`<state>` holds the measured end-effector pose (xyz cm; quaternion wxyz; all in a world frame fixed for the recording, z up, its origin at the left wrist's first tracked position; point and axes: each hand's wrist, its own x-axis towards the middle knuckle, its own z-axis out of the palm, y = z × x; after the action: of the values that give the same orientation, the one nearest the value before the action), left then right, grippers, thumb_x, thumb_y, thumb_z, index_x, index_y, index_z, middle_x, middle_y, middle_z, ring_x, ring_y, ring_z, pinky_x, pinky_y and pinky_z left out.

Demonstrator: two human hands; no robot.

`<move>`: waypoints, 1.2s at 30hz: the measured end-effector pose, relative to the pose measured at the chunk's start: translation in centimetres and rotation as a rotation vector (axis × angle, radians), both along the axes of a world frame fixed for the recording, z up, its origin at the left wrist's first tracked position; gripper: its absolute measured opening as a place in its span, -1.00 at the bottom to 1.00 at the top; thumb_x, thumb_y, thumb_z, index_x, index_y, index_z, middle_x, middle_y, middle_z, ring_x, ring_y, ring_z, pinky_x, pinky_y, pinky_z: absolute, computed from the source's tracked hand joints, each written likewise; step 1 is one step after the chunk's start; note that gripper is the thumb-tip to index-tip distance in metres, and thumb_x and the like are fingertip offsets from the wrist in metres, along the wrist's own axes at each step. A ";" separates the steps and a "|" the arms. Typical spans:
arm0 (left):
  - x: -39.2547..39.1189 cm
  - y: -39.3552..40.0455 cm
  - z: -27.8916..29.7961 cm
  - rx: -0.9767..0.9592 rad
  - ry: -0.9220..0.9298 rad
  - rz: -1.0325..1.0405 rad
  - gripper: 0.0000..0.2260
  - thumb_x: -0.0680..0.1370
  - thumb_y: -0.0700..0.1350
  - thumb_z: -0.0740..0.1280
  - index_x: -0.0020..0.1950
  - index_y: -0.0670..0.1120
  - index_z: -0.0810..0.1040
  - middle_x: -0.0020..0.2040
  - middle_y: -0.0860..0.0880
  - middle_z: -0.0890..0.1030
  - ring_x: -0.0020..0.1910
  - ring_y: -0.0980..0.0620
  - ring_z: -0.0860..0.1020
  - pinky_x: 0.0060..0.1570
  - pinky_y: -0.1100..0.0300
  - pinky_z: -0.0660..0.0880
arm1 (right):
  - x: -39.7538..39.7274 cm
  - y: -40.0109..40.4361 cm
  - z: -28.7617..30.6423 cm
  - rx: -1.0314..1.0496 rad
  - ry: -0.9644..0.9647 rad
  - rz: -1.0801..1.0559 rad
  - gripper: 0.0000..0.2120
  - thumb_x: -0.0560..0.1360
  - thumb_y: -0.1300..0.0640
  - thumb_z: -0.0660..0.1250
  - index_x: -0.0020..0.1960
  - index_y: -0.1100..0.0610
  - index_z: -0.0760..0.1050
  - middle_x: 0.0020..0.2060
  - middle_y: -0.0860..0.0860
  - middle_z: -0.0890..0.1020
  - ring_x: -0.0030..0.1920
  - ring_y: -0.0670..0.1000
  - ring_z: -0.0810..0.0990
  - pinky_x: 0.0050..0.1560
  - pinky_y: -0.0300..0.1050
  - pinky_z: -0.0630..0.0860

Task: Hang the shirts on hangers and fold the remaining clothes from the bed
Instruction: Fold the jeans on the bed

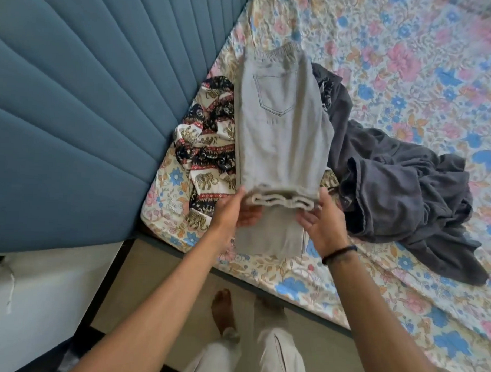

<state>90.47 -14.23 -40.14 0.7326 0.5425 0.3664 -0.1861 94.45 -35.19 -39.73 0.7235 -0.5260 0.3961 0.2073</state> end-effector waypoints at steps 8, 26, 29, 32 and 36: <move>4.7 -1.7 -10.7 0.559 0.279 -0.213 -0.56 0.57 0.15 0.41 0.32 0.00 0.37 0.17 -0.09 0.54 -0.08 0.01 0.56 -0.21 0.15 0.55 | 4.8 -0.5 -8.5 -0.537 -0.005 0.415 -0.51 0.54 -0.14 0.41 0.36 0.09 0.46 0.14 0.02 0.61 0.14 0.06 0.62 0.18 0.03 0.56; -8.0 -3.4 -10.3 0.378 0.500 0.011 -0.67 0.41 -0.18 0.62 0.06 -0.14 0.57 -0.07 -0.10 0.70 -0.33 0.01 0.69 -0.42 0.26 0.58 | -9.0 -3.5 -10.6 -0.483 0.231 0.332 -0.60 0.42 0.09 0.60 -0.28 0.09 0.36 -0.36 0.12 0.49 -0.30 0.09 0.54 -0.06 0.23 0.66; -12.1 -3.9 -9.8 0.291 0.639 -0.233 -0.69 0.42 -0.19 0.62 0.09 -0.20 0.62 -0.10 -0.12 0.72 -0.40 0.03 0.65 -0.40 0.20 0.60 | -13.2 -5.2 -8.6 -0.480 0.299 0.366 -0.65 0.43 0.23 0.59 -0.18 0.11 0.38 -0.25 0.13 0.53 -0.22 0.13 0.63 -0.15 0.08 0.70; -18.1 -4.5 -7.7 0.181 0.816 -0.681 -0.65 0.46 -0.10 0.59 0.10 -0.24 0.57 -0.15 -0.19 0.70 -0.53 0.05 0.53 -0.49 0.19 0.48 | -18.0 -6.8 -6.3 -0.404 0.449 0.487 -0.64 0.43 0.35 0.54 0.00 0.13 0.38 -0.16 0.16 0.54 -0.26 0.11 0.61 -0.34 -0.04 0.67; -23.8 -4.6 -3.0 -0.006 0.851 -0.893 -0.77 0.49 -0.15 0.56 -0.05 -0.15 0.51 -0.27 -0.09 0.56 -0.48 0.09 0.49 -0.53 0.29 0.44 | -22.2 -7.9 -1.6 -0.366 0.568 0.702 -0.63 0.32 0.26 0.55 -0.03 0.17 0.40 -0.16 0.22 0.61 -0.35 0.10 0.63 -0.27 0.16 0.71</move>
<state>66.67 -18.87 -43.10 0.3752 0.5197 0.3636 -0.6760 72.22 -43.12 -41.32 0.3688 -0.6693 0.4062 0.5011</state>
